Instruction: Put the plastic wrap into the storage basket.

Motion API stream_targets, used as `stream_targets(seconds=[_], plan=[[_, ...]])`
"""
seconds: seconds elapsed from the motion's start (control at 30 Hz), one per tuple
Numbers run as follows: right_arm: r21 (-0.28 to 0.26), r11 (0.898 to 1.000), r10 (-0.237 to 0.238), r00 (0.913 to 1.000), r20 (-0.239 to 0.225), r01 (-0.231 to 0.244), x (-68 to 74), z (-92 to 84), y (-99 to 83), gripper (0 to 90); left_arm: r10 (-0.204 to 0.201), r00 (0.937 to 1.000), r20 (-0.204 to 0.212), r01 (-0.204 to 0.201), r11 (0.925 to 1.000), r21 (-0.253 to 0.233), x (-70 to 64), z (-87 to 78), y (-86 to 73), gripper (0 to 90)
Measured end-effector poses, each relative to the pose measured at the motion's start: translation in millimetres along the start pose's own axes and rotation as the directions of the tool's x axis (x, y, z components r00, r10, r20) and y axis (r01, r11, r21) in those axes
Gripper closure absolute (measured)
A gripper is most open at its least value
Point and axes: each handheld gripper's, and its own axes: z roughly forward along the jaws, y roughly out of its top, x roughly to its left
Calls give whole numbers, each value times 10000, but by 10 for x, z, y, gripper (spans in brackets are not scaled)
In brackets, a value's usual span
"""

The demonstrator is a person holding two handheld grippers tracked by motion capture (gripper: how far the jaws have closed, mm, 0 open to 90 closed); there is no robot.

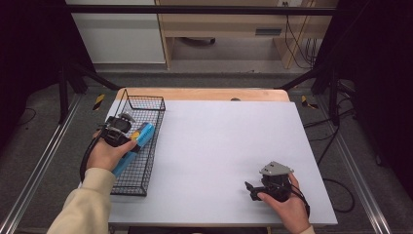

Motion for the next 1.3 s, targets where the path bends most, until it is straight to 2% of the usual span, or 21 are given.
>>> stream_targets(seconds=[0.1, 0.2, 0.37, 0.5, 0.6, 0.67, 0.8, 0.9, 1.0, 1.07, 1.1, 1.13, 1.17, 1.2, 1.23, 1.3], plan=[[-17, 10000, -6, 10000, -10, 6, 3, -6, 2, 88, 102, 9998, -177, -109, 9991, -415, -21, -72, -15, 156], [-18, 10000, 87, 10000, 10, -87, 1, -4, 1, 87, 303, 9988, -372, -337, 9951, -934, -94, -150, -41, 152], [0, 10000, 26, 10000, 49, -26, 1, -1, -2, 86, 591, 9965, -585, -662, 9895, -1282, -208, -241, -75, 128], [7, 10000, 87, 9999, 54, -87, 0, -3, -3, 86, 398, 9959, -812, -547, 9802, -1904, -268, -355, -112, 113], [19, 9999, 131, 9999, 68, -132, -2, -6, -3, 85, 206, 9969, -754, -379, 9709, -2365, -298, -423, -127, 99], [-12, 10000, 81, 9999, 81, -81, -6, -8, -5, 85, 109, 9965, -831, -328, 9632, -2668, -354, -453, -133, 79], [-14, 9999, 125, 9998, 143, -125, -12, -8, -4, 85, 468, 9971, -598, -637, 9441, -3235, -574, -509, -155, 74], [-40, 9999, 117, 9997, 212, -116, -17, -9, -2, 85, 865, 9952, -455, -972, 9226, -3732, -801, -521, -188, 67], [-36, 9999, 153, 9994, 311, -152, -23, -17, -11, 85, 1368, 9901, -324, -1386, 9106, -3895, -988, -493, -215, 66], [-61, 9998, 179, 9992, 364, -177, -35, -22, -12, 85, 1599, 9863, -399, -1618, 8927, -4205, -1119, -495, -239, 67], [-54, 9997, 226, 9991, 357, -224, -36, -22, -13, 85, 1702, 9849, -318, -1672, 8873, -4299, -1156, -498, -243, 67], [-50, 9998, 204, 9992, 337, -202, -39, -22, -14, 85, 1731, 9847, 198, -1463, 8828, -4464, -1200, -506, -243, 67], [-36, 9998, 186, 9992, 353, -185, -40, -22, -13, 85, 1715, 9837, 541, -1278, 8782, -4610, -1229, -512, -242, 67], [-41, 9998, 176, 9991, 389, -175, -38, -23, -10, 84, 1743, 9827, 634, -1245, 8733, -4710, -1266, -518, -240, 67], [-68, 9999, 136, 9992, 388, -134, -39, -22, -7, 85, 1836, 9815, 549, -1357, 8680, -4777, -1308, -524, -239, 67], [-66, 9999, 147, 9992, 371, -145, -27, -31, 0, 84, 2021, 9780, 512, -1535, 8642, -4793, -1376, -518, -236, 66]])
